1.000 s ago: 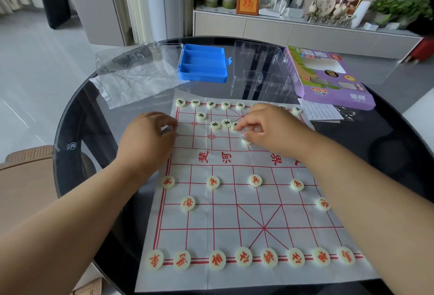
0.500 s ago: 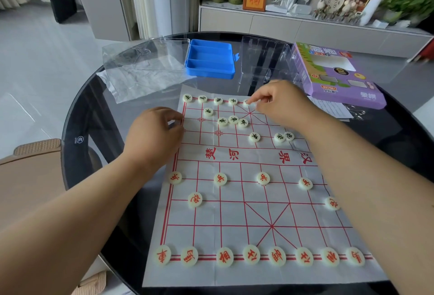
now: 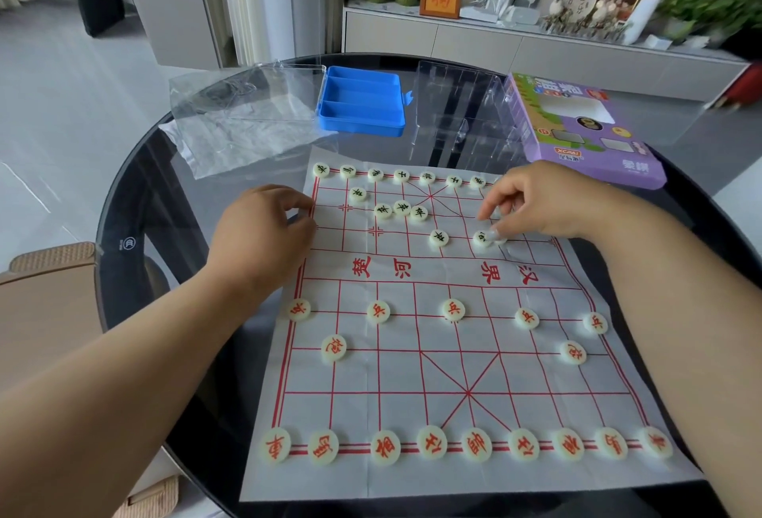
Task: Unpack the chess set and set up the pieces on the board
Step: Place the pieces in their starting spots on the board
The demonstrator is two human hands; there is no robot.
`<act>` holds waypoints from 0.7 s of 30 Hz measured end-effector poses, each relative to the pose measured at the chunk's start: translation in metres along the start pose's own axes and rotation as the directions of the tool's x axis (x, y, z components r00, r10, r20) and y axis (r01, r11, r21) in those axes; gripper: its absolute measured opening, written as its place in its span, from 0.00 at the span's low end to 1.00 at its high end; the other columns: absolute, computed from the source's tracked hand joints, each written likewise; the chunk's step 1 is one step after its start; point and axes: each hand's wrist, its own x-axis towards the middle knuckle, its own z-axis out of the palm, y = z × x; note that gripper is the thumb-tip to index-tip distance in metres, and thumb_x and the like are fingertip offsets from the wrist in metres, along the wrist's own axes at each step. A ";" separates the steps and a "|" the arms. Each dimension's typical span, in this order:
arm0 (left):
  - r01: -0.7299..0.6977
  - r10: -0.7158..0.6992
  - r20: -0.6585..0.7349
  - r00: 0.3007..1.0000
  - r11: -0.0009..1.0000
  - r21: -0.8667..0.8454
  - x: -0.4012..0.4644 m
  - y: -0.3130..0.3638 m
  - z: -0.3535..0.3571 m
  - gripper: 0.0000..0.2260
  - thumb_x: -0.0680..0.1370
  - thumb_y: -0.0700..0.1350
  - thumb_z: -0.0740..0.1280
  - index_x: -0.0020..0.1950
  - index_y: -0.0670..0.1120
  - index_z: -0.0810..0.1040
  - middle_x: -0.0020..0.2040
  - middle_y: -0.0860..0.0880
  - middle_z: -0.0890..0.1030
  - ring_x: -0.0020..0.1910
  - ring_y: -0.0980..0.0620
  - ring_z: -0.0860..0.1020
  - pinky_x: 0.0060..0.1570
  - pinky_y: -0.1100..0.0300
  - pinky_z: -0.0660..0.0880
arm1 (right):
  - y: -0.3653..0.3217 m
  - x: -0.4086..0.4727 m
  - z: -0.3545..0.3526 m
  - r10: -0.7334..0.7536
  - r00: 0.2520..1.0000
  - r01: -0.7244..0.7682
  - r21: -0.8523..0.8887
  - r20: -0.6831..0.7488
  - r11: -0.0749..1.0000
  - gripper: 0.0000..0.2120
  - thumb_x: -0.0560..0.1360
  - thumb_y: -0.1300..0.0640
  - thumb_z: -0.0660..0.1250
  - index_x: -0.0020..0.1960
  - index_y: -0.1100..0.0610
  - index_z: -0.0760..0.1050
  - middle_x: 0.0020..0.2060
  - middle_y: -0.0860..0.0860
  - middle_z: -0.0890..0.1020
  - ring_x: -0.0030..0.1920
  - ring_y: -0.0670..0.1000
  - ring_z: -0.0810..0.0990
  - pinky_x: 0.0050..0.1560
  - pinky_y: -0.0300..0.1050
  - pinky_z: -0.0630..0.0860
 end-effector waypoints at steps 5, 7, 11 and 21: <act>0.004 -0.004 0.001 1.000 1.000 0.002 0.000 -0.001 0.000 0.13 0.78 0.45 0.61 0.61 0.53 0.79 0.64 0.53 0.75 0.58 0.51 0.74 0.50 0.62 0.71 | 0.002 0.000 0.008 -0.022 0.999 0.024 -0.081 0.026 0.996 0.10 0.66 0.55 0.77 0.45 0.47 0.81 0.41 0.49 0.76 0.39 0.47 0.74 0.40 0.42 0.71; 0.000 0.000 0.001 1.000 1.000 0.003 0.000 -0.001 0.000 0.14 0.78 0.45 0.61 0.61 0.53 0.79 0.64 0.53 0.75 0.58 0.51 0.74 0.51 0.62 0.72 | 0.002 0.001 0.010 -0.023 1.000 0.024 -0.078 0.019 0.997 0.10 0.66 0.54 0.77 0.44 0.47 0.81 0.41 0.47 0.76 0.39 0.46 0.74 0.39 0.41 0.71; 0.002 -0.002 0.002 1.000 1.000 0.009 0.000 0.000 0.000 0.14 0.78 0.45 0.61 0.61 0.53 0.79 0.64 0.52 0.75 0.58 0.50 0.74 0.54 0.58 0.74 | 0.004 0.002 0.011 -0.045 0.999 0.045 -0.091 0.010 0.995 0.07 0.67 0.54 0.77 0.42 0.47 0.80 0.41 0.46 0.75 0.39 0.45 0.73 0.38 0.39 0.69; 0.026 -0.026 0.000 1.000 1.000 0.000 0.000 0.001 0.000 0.14 0.79 0.44 0.59 0.61 0.53 0.78 0.65 0.52 0.74 0.58 0.52 0.74 0.48 0.63 0.72 | -0.059 0.019 0.037 -0.289 0.944 0.291 -0.012 -0.157 0.957 0.06 0.68 0.55 0.73 0.45 0.50 0.80 0.40 0.44 0.72 0.41 0.44 0.73 0.41 0.38 0.68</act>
